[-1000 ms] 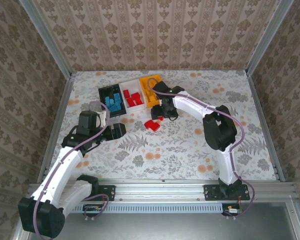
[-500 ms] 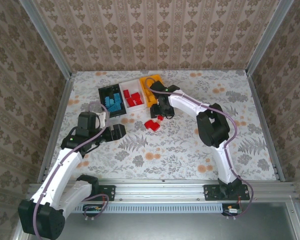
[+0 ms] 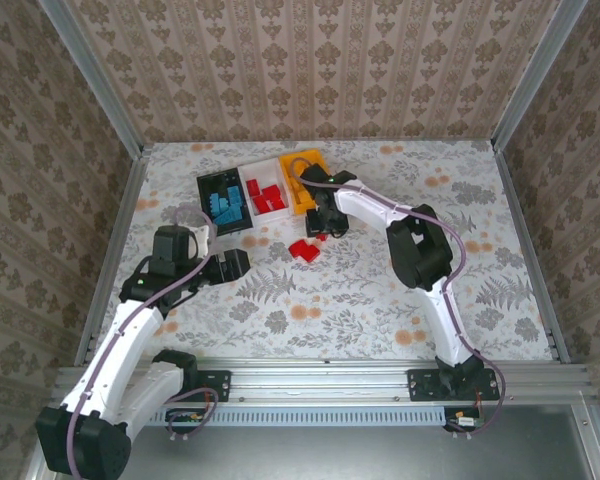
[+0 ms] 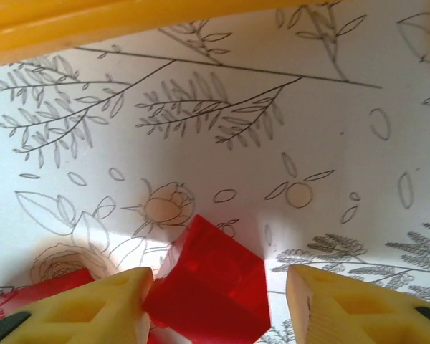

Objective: Sort the legos into containers by color

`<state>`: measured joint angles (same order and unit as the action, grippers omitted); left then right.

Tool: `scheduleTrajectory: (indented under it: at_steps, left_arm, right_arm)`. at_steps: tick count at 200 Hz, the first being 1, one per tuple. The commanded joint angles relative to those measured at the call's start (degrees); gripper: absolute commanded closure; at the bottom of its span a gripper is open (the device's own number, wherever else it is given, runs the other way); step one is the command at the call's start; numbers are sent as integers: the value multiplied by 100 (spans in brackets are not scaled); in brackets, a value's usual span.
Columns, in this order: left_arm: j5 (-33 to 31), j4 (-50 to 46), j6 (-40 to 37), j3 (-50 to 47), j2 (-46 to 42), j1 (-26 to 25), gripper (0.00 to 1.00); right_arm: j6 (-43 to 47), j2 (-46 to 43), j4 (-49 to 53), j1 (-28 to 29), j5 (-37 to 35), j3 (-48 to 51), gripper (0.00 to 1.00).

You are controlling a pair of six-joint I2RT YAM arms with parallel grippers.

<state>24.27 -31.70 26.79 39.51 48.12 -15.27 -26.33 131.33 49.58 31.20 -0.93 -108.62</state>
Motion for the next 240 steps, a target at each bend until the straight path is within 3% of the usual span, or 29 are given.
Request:
scheduleTrajectory:
  at_steps: [1, 38, 97, 161, 203, 240]
  left_arm:
    - [90, -154, -122, -40, -108, 41, 14]
    - [108, -99, -92, -44, -93, 41, 13]
    - [157, -101, -51, -23, -121, 43, 13]
    - [318, 229, 195, -122, -71, 41, 13]
    - [423, 508, 347, -233, -18, 48, 13]
    - [429, 573, 368, -268, -50, 60, 13]
  right_arm:
    - [-93, -95, -1, -128, -96, 244, 51]
    - [-73, -461, -269, -293, -44, 810, 63]
    - [-34, -1469, -761, -652, -7, 2083, 68]
    - [-48, -3053, -1313, -965, 563, 3363, 68]
    - [-13, -3754, -1165, -984, 790, 2983, 68]
    - [-15, -3781, -956, -925, 1148, 2028, 68]
